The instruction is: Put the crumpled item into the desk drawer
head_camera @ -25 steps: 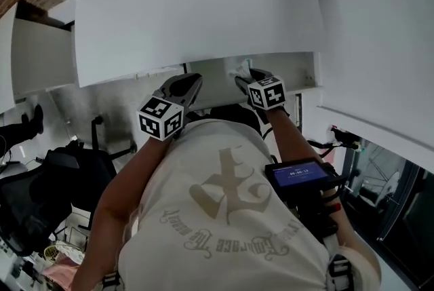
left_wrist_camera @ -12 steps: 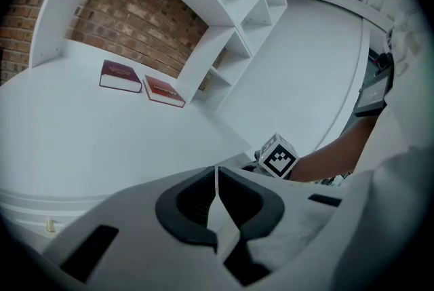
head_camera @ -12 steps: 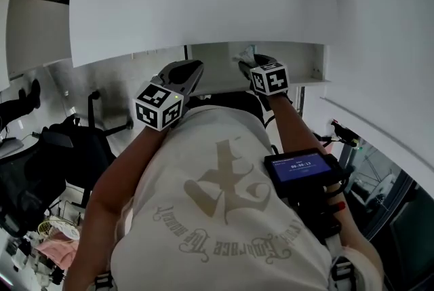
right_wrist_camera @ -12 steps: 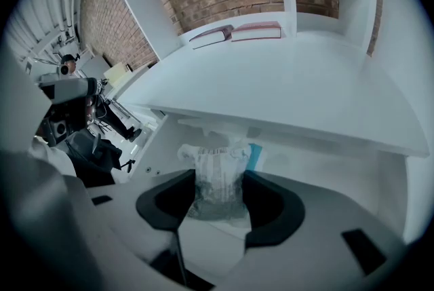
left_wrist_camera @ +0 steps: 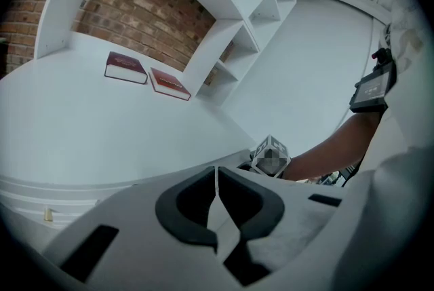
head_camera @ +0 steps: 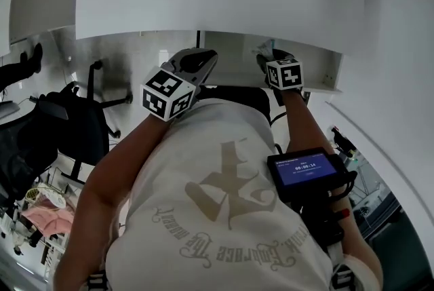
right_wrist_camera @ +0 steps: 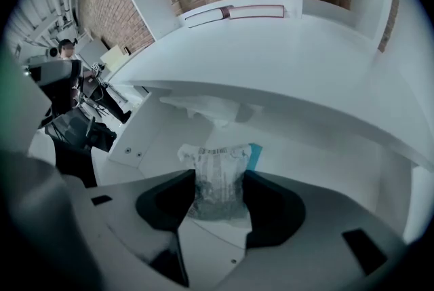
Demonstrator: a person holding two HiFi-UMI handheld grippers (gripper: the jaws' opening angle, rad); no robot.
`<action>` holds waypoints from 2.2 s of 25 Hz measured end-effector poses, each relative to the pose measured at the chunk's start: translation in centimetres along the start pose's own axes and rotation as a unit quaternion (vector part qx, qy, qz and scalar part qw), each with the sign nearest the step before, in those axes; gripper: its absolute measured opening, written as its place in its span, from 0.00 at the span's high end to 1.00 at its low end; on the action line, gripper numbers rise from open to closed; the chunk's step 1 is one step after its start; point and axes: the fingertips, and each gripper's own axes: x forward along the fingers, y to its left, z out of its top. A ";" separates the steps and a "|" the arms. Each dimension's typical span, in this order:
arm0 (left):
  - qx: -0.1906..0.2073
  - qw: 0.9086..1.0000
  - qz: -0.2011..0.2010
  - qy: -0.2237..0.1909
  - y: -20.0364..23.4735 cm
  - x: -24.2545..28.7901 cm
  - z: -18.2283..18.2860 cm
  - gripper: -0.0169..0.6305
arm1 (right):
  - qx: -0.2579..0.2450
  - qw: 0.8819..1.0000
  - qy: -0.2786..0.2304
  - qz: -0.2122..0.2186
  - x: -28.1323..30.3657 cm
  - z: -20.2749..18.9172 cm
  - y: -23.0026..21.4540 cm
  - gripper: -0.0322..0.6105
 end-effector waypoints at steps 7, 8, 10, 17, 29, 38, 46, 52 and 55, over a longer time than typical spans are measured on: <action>-0.013 1.000 0.010 0.000 -0.5 0.0 -0.6 0.92 | -0.042 0.999 0.004 -0.005 0.4 -0.9 -0.9 0.58; -0.016 1.000 0.013 0.001 -0.2 0.3 -0.7 0.92 | -0.052 0.999 0.007 -0.003 0.9 -1.0 -1.1 0.58; -0.023 1.000 0.019 0.002 0.7 1.2 -1.0 0.92 | -0.066 0.998 0.014 0.007 2.3 -0.9 -1.4 0.58; -0.038 0.999 0.023 0.006 1.1 1.5 -1.4 0.92 | -0.140 0.990 0.016 0.016 2.8 1.0 -0.6 0.58; -0.052 0.998 0.035 0.014 3.7 2.0 -3.3 0.92 | -0.323 0.943 0.059 0.049 7.0 0.1 1.4 0.57; -0.049 0.998 0.042 0.015 3.1 1.9 -3.0 0.92 | -0.378 0.920 0.089 0.054 7.8 -1.8 0.9 0.55; -0.044 0.998 0.035 0.016 2.9 2.3 -2.9 0.92 | -0.382 0.918 0.101 0.044 7.9 -2.3 -0.1 0.51; -0.032 0.999 0.028 0.019 3.3 2.4 -2.7 0.92 | -0.375 0.922 0.087 0.035 7.8 -1.5 -0.1 0.51; -0.025 0.999 0.026 0.020 3.5 2.4 -2.6 0.92 | -0.369 0.926 0.077 0.028 7.6 -1.0 -0.2 0.51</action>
